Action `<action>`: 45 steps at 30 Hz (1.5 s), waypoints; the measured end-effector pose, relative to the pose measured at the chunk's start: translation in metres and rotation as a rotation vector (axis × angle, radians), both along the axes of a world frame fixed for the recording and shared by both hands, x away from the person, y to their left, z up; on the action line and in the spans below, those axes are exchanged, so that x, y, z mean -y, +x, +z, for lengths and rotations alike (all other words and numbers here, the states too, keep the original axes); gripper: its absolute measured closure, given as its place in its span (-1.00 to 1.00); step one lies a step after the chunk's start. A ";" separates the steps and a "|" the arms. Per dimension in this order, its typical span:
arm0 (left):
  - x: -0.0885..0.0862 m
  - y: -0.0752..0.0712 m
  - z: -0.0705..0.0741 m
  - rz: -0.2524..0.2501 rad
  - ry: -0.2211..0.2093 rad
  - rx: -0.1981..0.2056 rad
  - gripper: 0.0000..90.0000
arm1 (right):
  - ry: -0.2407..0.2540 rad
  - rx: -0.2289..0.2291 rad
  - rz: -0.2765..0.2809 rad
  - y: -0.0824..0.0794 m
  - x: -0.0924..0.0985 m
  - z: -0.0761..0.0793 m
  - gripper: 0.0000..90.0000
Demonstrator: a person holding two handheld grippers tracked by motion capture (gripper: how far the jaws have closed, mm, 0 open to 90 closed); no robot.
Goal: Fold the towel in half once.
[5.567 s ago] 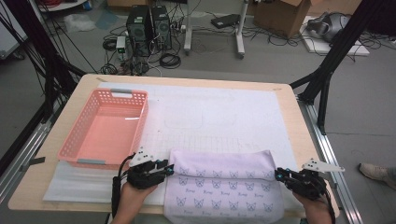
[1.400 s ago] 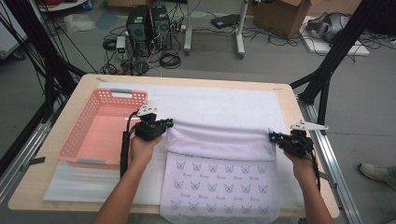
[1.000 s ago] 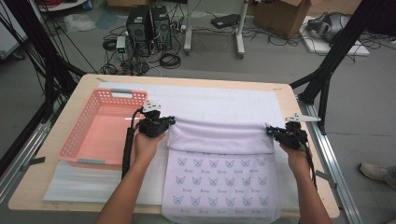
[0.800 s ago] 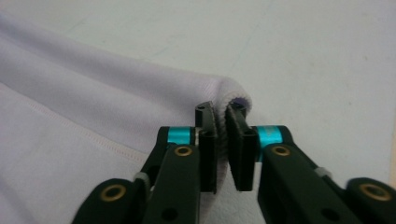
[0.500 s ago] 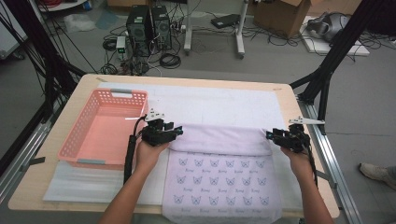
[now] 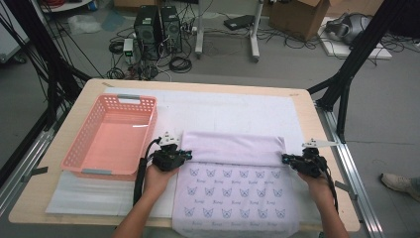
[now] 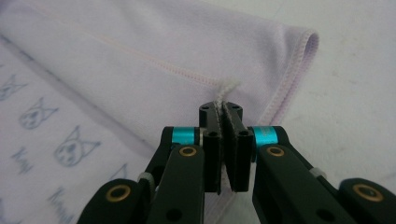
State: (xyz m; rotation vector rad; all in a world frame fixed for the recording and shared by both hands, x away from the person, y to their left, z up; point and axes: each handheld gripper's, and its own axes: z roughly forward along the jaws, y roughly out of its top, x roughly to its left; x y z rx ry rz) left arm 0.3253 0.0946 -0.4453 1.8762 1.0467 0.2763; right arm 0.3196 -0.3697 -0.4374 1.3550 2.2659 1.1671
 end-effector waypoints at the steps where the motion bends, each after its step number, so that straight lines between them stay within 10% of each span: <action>1: -0.003 -0.004 0.000 -0.002 -0.008 0.006 0.93 | 0.007 0.006 0.004 -0.004 0.002 0.000 0.92; 19: -0.024 -0.081 0.009 -0.098 -0.105 0.072 0.93 | 0.072 0.077 0.076 -0.085 0.017 0.005 0.92; 38: -0.031 -0.133 0.006 -0.178 -0.097 0.045 0.93 | 0.080 0.047 0.138 -0.140 0.020 0.006 0.92; 41: -0.030 -0.129 0.009 -0.150 -0.132 0.057 0.43 | 0.082 0.051 0.105 -0.141 0.020 0.008 0.44; 45: -0.033 -0.112 0.019 -0.075 -0.169 0.108 -0.07 | 0.128 0.104 0.050 -0.134 0.025 0.018 0.36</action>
